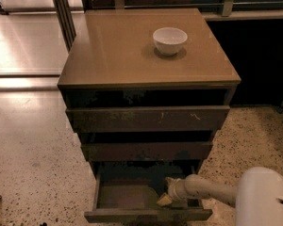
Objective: Pick sponge from bottom drawer and place on counter
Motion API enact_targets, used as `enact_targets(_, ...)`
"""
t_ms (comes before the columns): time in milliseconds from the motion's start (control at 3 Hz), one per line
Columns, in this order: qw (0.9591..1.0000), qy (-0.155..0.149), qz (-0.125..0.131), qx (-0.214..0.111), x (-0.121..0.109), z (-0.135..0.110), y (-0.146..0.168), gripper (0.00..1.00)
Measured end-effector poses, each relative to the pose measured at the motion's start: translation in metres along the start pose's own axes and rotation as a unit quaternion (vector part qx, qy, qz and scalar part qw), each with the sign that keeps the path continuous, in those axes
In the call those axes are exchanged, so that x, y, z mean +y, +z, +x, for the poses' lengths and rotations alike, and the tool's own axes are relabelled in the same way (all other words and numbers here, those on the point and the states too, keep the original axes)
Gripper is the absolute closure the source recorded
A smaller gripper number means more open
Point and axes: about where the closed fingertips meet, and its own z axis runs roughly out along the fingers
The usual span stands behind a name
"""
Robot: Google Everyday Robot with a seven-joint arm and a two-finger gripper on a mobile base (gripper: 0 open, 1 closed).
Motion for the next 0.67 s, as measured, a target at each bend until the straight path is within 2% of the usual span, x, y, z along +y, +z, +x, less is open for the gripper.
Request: enact_targets(667,0.9999,0.010,0.007,-0.006,-0.020,0.010,0.026,0.27)
